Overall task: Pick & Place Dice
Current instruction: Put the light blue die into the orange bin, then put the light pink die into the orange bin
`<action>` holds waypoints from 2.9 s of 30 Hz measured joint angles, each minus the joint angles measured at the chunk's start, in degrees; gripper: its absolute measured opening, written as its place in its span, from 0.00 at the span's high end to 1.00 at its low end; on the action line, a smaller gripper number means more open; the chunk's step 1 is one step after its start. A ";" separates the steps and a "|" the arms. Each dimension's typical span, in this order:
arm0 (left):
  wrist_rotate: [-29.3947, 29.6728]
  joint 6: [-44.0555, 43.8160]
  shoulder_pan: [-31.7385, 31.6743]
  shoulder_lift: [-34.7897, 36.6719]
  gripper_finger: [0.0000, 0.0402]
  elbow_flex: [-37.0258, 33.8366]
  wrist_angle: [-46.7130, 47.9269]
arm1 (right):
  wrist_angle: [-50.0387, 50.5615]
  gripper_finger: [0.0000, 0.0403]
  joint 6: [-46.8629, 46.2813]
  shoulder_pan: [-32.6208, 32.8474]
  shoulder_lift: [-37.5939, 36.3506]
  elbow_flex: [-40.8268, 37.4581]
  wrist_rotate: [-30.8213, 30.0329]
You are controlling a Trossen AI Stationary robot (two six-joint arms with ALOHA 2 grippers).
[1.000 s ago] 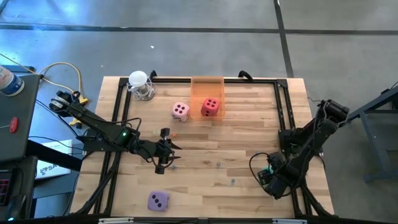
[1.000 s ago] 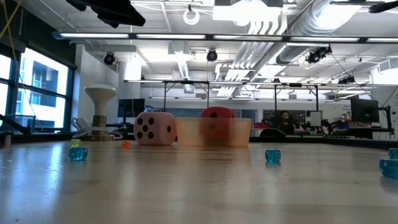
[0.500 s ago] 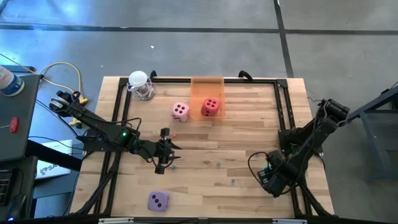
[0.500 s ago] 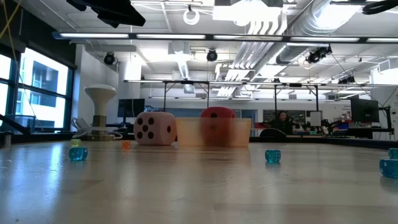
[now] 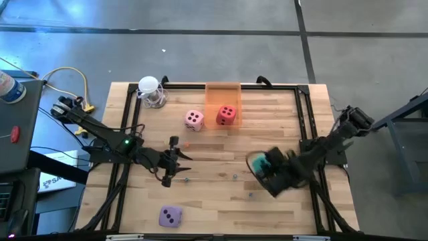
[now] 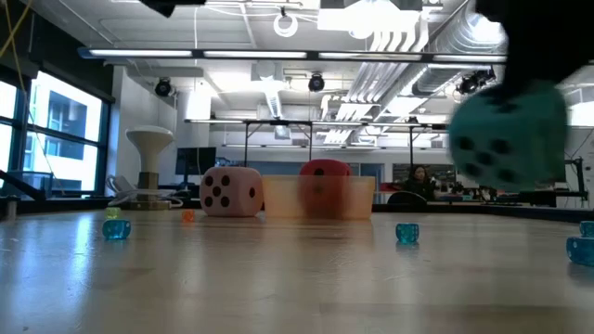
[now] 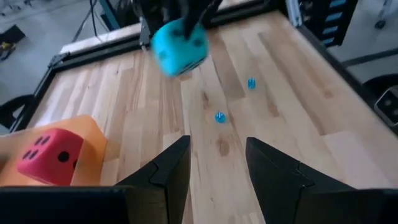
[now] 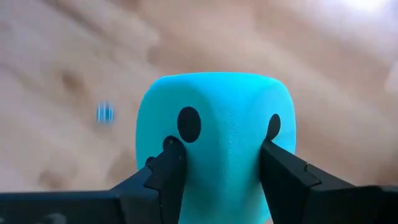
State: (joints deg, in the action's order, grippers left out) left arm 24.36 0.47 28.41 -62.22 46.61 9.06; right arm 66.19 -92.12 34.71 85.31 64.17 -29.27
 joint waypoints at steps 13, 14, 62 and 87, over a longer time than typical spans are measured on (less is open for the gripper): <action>0.02 1.07 0.62 11.08 0.63 0.00 3.51 | -26.23 0.63 58.36 -37.70 -0.14 13.60 -6.88; 0.04 1.07 0.60 11.63 0.63 0.00 4.20 | -30.26 0.63 62.47 -40.38 -0.07 13.56 -4.61; 0.29 0.03 0.60 16.11 0.63 0.02 12.64 | -54.76 0.11 73.91 -54.64 2.39 13.56 17.22; -0.33 -7.66 0.69 14.48 0.63 0.02 4.77 | -68.27 0.11 95.16 -14.99 0.49 13.58 -4.15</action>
State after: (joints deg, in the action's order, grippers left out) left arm 24.03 -7.19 29.10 -47.74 46.63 13.83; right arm -2.08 3.05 19.72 85.80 77.76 -33.42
